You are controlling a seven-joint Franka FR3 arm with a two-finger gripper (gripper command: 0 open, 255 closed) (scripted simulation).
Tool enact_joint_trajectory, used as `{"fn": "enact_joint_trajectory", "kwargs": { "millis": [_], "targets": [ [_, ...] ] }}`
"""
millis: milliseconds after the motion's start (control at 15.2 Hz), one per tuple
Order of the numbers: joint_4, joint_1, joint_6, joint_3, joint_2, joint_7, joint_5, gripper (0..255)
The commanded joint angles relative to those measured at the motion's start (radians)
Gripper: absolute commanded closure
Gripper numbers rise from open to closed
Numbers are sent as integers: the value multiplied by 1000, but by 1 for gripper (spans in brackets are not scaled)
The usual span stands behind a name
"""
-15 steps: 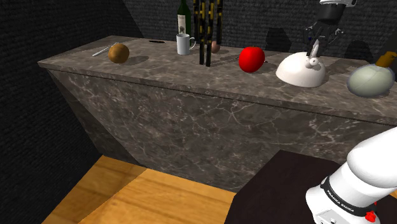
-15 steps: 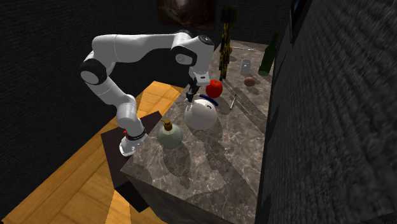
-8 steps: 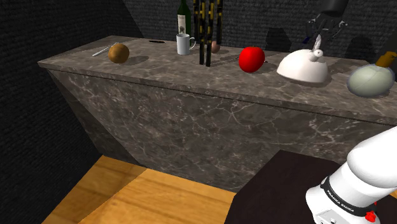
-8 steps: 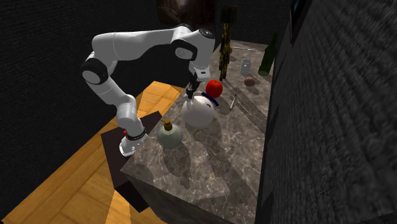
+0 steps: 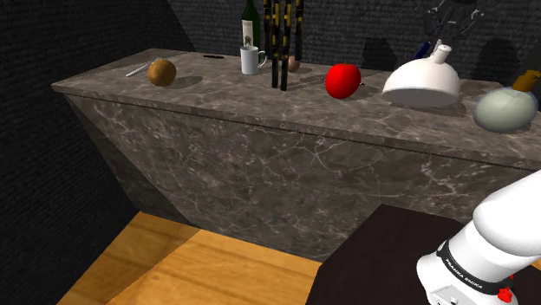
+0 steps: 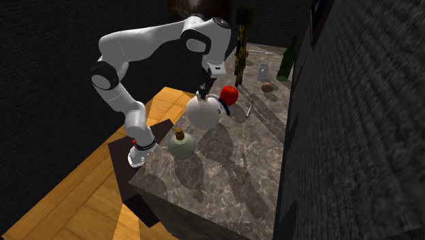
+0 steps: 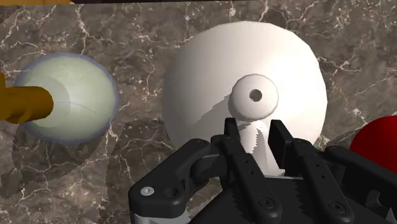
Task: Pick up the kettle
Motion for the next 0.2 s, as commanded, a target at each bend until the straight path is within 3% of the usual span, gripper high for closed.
{"fn": "enact_joint_trajectory", "kwargs": {
  "millis": [0, 132],
  "targets": [
    [42, 1, -30, -1, 11, 0, 3, 255],
    [45, 1, -32, -1, 12, 0, 3, 255]
  ]
}}
